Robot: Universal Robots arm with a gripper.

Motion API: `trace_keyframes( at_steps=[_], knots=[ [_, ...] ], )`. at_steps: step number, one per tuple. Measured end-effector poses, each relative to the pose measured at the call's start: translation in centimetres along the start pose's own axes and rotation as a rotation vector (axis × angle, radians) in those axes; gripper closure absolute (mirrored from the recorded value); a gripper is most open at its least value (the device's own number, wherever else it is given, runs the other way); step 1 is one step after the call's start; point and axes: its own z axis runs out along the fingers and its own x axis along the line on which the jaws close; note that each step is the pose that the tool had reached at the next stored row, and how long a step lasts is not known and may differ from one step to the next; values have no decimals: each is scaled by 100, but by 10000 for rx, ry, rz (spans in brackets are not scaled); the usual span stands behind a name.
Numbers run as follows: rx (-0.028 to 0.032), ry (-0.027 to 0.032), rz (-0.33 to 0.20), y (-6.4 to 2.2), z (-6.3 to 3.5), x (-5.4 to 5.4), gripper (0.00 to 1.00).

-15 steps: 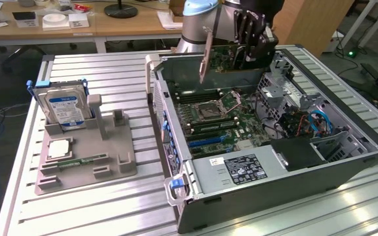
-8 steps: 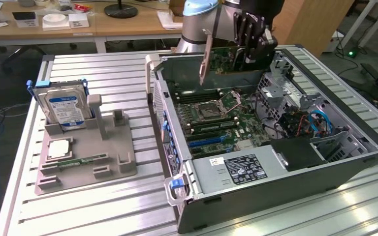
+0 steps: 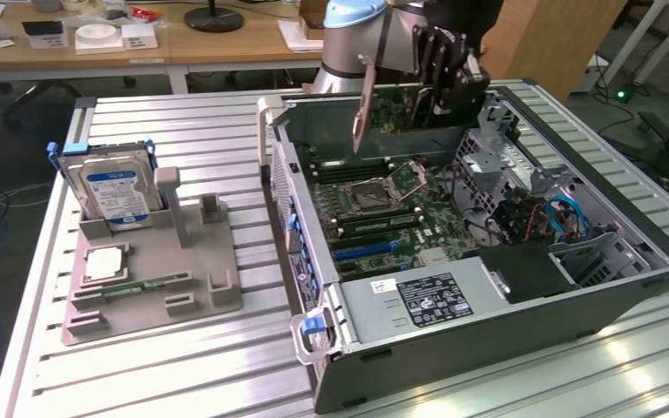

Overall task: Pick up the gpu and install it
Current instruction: 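Insert the gpu into the slot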

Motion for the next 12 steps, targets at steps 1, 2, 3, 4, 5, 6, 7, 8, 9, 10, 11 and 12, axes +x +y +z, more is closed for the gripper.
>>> trace_keyframes(
  at_steps=[1,2,3,4,5,6,7,8,9,10,11,12],
  knots=[
    [0,0,0,0,5,0,72],
    [0,0,0,0,9,1,72],
    [0,0,0,1,14,1,72],
    [0,0,0,1,18,2,72],
    [0,1,1,2,23,2,72],
    [0,0,0,2,28,2,72],
    [0,1,0,2,32,3,72],
    [0,0,0,2,37,3,72],
    [1,-1,0,3,43,4,72],
    [1,-1,-1,3,49,5,72],
    [2,0,0,3,54,6,72],
    [4,0,0,3,59,8,72]
  ],
)
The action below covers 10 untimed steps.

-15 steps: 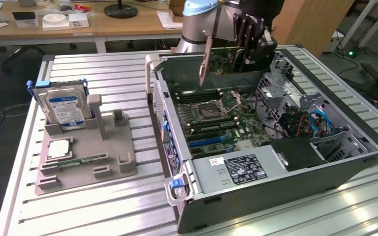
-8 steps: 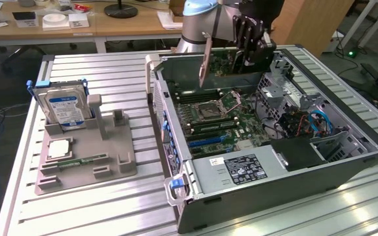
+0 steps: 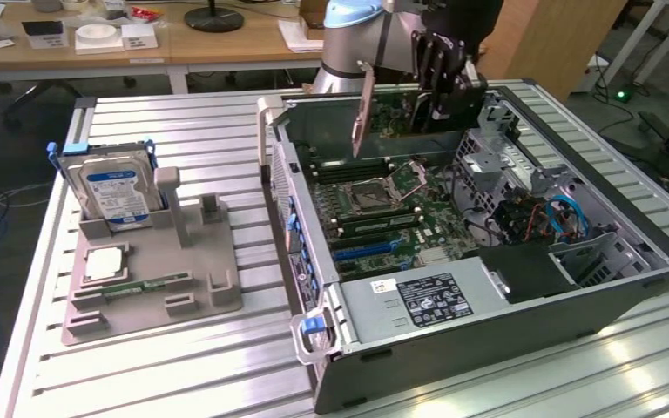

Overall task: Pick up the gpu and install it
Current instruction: 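Insert the gpu into the slot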

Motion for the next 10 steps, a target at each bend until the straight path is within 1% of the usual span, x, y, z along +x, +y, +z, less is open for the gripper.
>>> trace_keyframes(
  at_steps=[5,7,10],
  knots=[
    [1,1,4,2,37,9,72],
    [16,1,5,3,48,12,72],
    [20,-3,4,5,61,28,72]
  ],
)
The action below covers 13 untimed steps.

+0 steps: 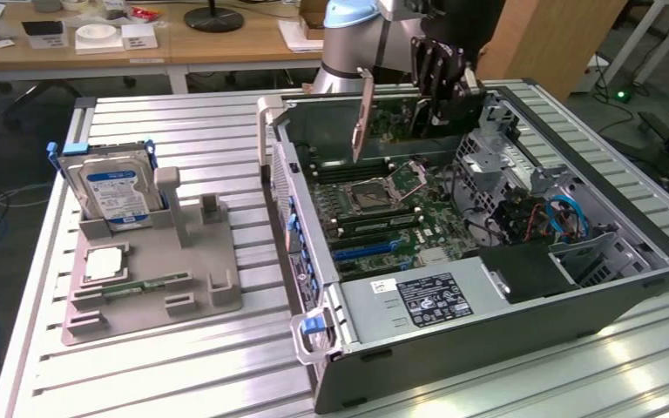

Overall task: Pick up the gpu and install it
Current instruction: 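Insert the gpu into the slot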

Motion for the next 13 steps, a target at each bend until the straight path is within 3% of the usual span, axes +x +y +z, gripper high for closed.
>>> trace_keyframes(
  at_steps=[9,11,13],
  knots=[
    [-28,-37,3,-21,152,60,72],
    [-122,-32,14,-20,167,63,72],
    [-126,-32,41,-19,183,63,72]
  ],
)
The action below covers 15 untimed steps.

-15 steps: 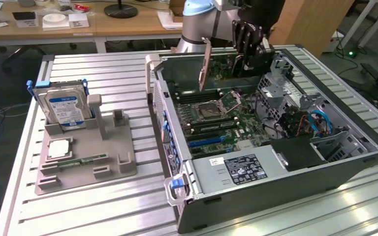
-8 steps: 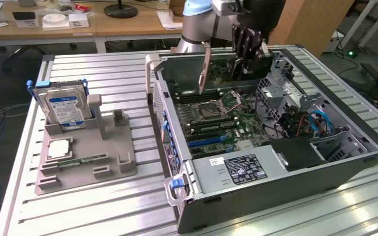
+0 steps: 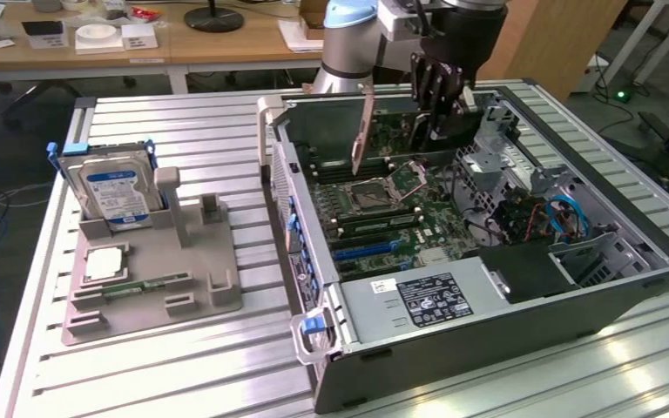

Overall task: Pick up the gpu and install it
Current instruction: 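Insert the gpu into the slot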

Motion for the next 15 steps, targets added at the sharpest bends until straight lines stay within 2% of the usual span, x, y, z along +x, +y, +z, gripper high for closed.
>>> trace_keyframes(
  at_steps=[4,10,15],
  knots=[
    [-43,36,2,5,48,1,72],
    [-45,77,94,30,155,2,72],
    [-40,161,224,88,239,1,72]
  ],
)
